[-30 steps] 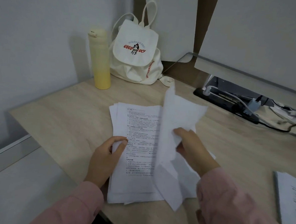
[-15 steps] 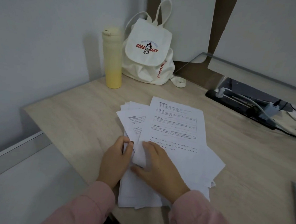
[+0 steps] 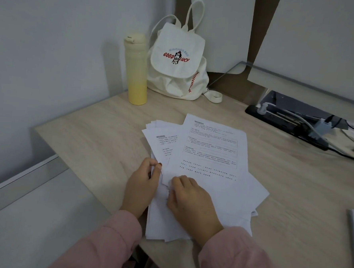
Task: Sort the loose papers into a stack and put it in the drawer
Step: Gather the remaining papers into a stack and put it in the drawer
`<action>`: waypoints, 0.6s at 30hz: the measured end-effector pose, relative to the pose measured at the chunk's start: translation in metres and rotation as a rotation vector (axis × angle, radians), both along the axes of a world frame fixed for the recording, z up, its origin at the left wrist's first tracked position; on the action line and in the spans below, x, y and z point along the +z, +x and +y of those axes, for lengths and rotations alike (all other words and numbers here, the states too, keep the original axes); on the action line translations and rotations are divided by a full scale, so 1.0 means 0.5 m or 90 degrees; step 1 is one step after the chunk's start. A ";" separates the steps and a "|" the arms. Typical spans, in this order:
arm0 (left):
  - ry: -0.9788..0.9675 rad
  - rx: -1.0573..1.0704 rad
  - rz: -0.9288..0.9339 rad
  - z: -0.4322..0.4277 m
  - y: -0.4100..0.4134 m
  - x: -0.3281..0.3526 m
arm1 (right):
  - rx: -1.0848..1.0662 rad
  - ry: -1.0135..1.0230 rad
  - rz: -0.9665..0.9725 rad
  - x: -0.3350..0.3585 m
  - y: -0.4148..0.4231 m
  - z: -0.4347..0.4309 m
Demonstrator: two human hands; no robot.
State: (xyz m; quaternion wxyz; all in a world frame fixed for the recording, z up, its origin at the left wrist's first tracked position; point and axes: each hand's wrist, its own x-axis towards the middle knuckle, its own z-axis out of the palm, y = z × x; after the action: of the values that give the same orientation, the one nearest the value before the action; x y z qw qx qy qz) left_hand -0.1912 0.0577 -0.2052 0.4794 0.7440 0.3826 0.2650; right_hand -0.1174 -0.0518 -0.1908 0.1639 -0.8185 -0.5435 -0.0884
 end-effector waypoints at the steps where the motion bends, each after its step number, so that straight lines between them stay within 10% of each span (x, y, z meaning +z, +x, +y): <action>1: 0.000 -0.002 -0.005 0.000 0.000 -0.001 | -0.006 0.004 0.004 0.002 0.000 0.001; 18: -0.293 0.026 -0.112 0.004 0.031 0.027 | 0.114 -0.137 0.630 0.070 0.094 -0.198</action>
State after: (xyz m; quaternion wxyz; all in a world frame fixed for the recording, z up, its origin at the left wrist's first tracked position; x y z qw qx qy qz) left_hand -0.1757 0.0599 -0.1919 0.6625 0.5812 0.4045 0.2442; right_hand -0.0706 -0.1507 -0.1556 0.3232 -0.7246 -0.4751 0.3805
